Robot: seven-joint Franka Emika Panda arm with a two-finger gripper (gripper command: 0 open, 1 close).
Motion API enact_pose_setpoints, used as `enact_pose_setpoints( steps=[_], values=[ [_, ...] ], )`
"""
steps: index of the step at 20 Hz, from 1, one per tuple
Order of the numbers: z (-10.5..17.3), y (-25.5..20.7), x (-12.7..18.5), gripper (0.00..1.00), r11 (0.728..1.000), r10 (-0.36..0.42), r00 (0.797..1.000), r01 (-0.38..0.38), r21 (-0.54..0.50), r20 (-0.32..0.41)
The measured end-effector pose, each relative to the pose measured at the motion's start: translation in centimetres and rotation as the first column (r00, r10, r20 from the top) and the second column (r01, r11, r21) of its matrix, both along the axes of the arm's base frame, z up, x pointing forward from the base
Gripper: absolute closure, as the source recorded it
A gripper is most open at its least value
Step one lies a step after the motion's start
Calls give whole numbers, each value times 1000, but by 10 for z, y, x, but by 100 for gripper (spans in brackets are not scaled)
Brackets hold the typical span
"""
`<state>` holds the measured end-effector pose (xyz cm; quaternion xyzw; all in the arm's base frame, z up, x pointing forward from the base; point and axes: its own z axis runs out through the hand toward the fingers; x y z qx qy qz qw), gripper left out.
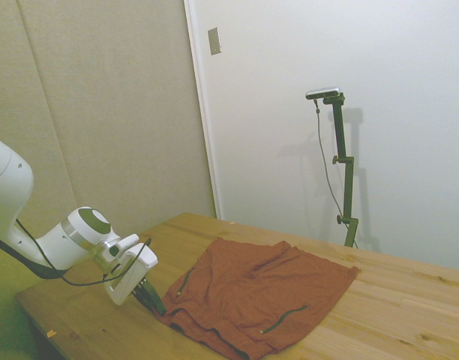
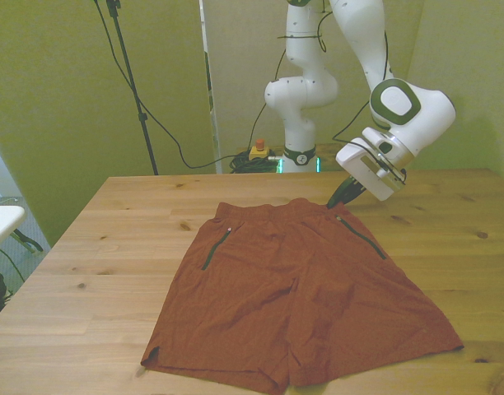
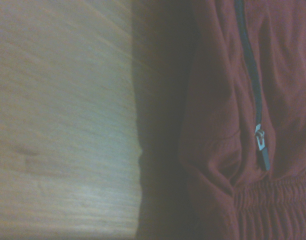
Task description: Fold the shorts
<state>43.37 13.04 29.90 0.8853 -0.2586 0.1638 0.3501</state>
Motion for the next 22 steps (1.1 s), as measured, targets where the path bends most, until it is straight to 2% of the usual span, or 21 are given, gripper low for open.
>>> enact_pose_setpoints(
  steps=[6,13,17,22],
  values=[
    [11,9,-5,100,999,9,999,-11,50,31],
    [69,-19,-7,100,986,-80,991,63,155,108],
    [105,-57,0,100,955,-140,982,100,279,129],
    [165,-112,7,100,891,-234,957,141,431,172]
  ],
)
